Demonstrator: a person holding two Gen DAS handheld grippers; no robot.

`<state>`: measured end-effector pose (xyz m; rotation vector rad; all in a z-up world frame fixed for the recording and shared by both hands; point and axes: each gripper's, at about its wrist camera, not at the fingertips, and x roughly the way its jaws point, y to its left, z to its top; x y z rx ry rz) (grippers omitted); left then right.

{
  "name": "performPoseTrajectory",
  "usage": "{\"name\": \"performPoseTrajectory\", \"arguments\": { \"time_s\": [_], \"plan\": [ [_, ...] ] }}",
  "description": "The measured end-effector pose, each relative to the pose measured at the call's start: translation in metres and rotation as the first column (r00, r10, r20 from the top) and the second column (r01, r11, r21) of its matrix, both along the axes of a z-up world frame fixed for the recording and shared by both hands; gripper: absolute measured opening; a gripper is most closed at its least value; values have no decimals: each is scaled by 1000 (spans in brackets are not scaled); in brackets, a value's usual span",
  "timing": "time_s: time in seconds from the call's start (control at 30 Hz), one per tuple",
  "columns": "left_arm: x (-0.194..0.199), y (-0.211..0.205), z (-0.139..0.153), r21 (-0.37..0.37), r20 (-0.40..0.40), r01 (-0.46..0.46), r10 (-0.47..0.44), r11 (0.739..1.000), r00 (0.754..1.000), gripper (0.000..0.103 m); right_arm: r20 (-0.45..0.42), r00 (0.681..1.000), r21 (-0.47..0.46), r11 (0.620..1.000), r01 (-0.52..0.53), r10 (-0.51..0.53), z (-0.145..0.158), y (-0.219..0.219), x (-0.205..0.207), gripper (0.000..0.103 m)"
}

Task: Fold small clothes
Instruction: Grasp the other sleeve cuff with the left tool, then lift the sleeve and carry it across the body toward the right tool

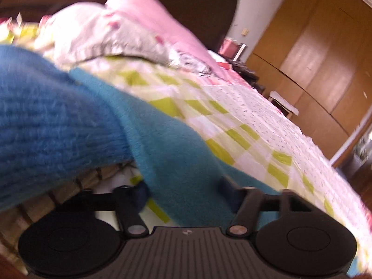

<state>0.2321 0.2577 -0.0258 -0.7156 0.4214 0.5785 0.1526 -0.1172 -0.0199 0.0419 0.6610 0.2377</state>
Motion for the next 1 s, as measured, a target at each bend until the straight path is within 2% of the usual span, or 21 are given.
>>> {"name": "performPoseTrajectory", "arguments": {
  "time_s": [0.1,0.13,0.2,0.3,0.43,0.53,0.6,0.67,0.7,0.73,0.77,0.83,0.87,0.9,0.93,0.97,1.0],
  "plan": [
    [-3,13,-1,-43,32,-30,31,999,999,35,8,1000,8,1000,-1,1,-1,-2,-1,25],
    [-2,15,1,-39,40,-21,22,999,999,26,10,1000,11,1000,0,0,-2,-2,-2,25],
    [-1,13,9,-12,59,12,-12,1000,998,18,16,1000,14,1000,1,-1,-2,-2,-3,25],
    [2,-2,29,61,83,58,-63,996,995,18,20,1000,24,1000,4,-5,-3,-3,-3,25],
    [8,-29,58,106,147,159,-174,982,974,18,20,1000,46,999,5,-6,-3,-5,-3,25],
    [15,-61,84,169,186,269,-299,948,936,18,21,1000,55,998,7,-8,-3,-7,-4,25],
    [19,-89,99,204,207,358,-398,911,894,18,20,1000,66,998,9,-10,-3,-8,-4,25],
    [22,-127,111,275,199,448,-507,850,839,18,17,1000,77,997,10,-12,-2,-11,-4,25],
    [22,-149,115,319,182,500,-570,805,801,18,14,1000,83,996,11,-12,-2,-12,-5,25],
    [22,-172,117,363,155,555,-636,749,756,19,11,1000,89,996,12,-13,-1,-14,-5,25],
    [22,-196,116,407,112,605,-695,684,710,19,8,1000,95,995,13,-13,-1,-15,-5,24],
    [19,-245,104,484,-19,693,-786,534,618,31,3,1000,101,995,18,-18,1,-20,-7,23],
    [18,-266,94,499,-91,733,-813,462,574,34,1,1000,104,994,23,-23,2,-24,-8,23],
    [15,-282,82,498,-159,769,-829,401,535,37,-1,999,104,994,33,-33,4,-29,-10,23],
    [13,-293,70,482,-215,799,-835,361,507,38,-2,999,104,994,44,-44,5,-34,-12,23],
    [8,-298,58,466,-247,815,-834,344,493,38,-4,999,105,993,54,-54,6,-40,-14,23],
    [3,-298,49,454,-257,822,-832,344,491,41,-6,998,108,992,64,-63,7,-46,-15,24]
  ]
}}
